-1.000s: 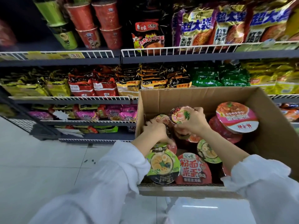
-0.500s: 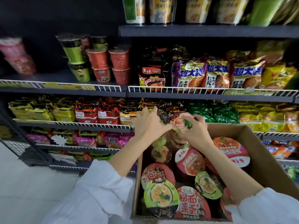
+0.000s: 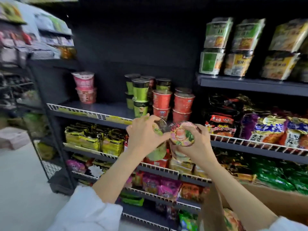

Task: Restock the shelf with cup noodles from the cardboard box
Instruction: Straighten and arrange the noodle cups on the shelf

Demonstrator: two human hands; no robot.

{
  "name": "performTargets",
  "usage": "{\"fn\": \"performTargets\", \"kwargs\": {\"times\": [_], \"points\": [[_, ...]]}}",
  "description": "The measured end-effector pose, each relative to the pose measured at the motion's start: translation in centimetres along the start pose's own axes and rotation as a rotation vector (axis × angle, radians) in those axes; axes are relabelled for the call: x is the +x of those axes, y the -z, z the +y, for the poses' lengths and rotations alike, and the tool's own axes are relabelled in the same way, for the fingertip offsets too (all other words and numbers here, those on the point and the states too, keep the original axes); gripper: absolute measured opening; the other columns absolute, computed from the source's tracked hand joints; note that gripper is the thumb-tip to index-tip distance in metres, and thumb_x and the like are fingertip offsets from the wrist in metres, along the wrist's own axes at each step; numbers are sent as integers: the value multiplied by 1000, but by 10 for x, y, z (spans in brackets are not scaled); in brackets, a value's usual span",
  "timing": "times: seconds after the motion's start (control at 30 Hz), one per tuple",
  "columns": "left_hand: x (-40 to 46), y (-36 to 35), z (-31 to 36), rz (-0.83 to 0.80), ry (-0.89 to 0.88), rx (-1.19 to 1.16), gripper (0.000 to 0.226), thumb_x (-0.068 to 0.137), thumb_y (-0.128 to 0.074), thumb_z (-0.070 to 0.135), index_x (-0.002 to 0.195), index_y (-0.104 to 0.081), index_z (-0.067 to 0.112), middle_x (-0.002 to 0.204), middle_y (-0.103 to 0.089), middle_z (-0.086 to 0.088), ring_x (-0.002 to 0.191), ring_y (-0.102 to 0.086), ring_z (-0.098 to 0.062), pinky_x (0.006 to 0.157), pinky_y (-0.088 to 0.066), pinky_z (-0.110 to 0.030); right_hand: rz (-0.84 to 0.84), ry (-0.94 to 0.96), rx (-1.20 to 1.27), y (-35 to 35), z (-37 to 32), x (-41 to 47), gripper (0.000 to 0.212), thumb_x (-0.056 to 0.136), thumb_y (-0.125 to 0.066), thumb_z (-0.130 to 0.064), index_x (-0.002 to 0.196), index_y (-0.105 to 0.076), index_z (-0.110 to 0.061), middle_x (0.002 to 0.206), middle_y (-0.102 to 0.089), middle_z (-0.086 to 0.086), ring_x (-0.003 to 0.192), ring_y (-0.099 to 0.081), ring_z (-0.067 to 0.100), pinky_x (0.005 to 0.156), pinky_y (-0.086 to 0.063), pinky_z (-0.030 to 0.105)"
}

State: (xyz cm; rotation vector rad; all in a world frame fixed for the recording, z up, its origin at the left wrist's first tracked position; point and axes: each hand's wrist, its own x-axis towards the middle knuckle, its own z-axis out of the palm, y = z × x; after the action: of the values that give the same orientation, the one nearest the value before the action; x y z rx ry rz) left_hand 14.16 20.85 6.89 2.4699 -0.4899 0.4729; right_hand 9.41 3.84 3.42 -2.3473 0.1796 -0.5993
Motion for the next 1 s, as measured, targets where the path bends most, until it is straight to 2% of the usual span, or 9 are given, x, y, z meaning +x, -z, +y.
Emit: {"fn": "performTargets", "kwargs": {"times": [0.1, 0.17, 0.27, 0.5, 0.63, 0.77, 0.87, 0.93, 1.0], "points": [[34, 30, -69, 58, 31, -21, 59, 65, -65, 66, 115, -58, 35, 123, -58, 7, 121, -46, -25, 98, -37, -44, 5, 32, 13, -56, -53, 33, 69, 69, -82, -33, 129, -49, -31, 146, -18, 3, 135, -22, 29, 108, -27, 37], [54, 48, -105, 86, 53, -6, 58, 65, -65, 65, 115, -59, 36, 132, -55, 5, 125, -44, -26, 101, -37, -45, 22, 51, 37, -89, -83, 54, 68, 67, -82, -33, 128, -52, -28, 145, -21, 6, 133, -26, 29, 109, -28, 39], [81, 69, -148, 112, 89, 29, 59, 66, -66, 65, 117, -56, 36, 144, -44, 3, 131, -37, -28, 102, -33, -47, 21, 47, 115, -135, -117, 84, 65, 67, -81, -36, 125, -54, -27, 145, -21, 3, 135, -25, 25, 106, -27, 31], [163, 74, -234, 146, 72, 53, 56, 70, -66, 62, 119, -54, 37, 146, -41, 3, 132, -35, -26, 102, -30, -45, 55, 45, 119, -224, -155, 189, 60, 75, -75, -37, 129, -53, -25, 148, -18, 9, 140, -17, 27, 111, -25, 37], [231, 57, -271, 160, 50, 32, 54, 68, -64, 64, 114, -56, 37, 136, -51, 4, 126, -41, -27, 101, -36, -47, 46, 36, 76, -267, -159, 267, 57, 79, -71, -37, 131, -50, -25, 146, -19, 14, 139, -18, 32, 111, -24, 39], [293, 47, -294, 141, 57, 30, 55, 67, -64, 65, 113, -57, 35, 127, -55, 6, 119, -44, -28, 96, -38, -46, -16, 2, -48, -302, -152, 333, 66, 76, -69, -47, 134, -49, -23, 143, -24, 17, 133, -28, 37, 106, -31, 40], [327, 39, -312, 131, 46, 41, 55, 67, -66, 63, 114, -57, 35, 125, -56, 6, 118, -44, -27, 95, -39, -46, -110, -26, -419, -327, -136, 364, 70, 84, -53, -58, 140, -38, -19, 145, -26, 17, 136, -24, 35, 109, -29, 44], [343, 34, -323, 112, 48, 33, 53, 69, -66, 61, 114, -56, 36, 128, -54, 7, 120, -44, -28, 97, -37, -46, -128, 3, -655, -341, -124, 373, 60, 93, -45, -44, 143, -33, -14, 150, -26, 15, 142, -16, 30, 116, -19, 42], [355, 28, -329, 80, 35, 33, 52, 70, -66, 59, 115, -55, 36, 129, -53, 7, 120, -43, -27, 96, -34, -45, -116, 10, -766, -349, -116, 376, 53, 94, -44, -20, 144, -28, -12, 149, -32, 13, 141, -21, 29, 117, -18, 40]]}}
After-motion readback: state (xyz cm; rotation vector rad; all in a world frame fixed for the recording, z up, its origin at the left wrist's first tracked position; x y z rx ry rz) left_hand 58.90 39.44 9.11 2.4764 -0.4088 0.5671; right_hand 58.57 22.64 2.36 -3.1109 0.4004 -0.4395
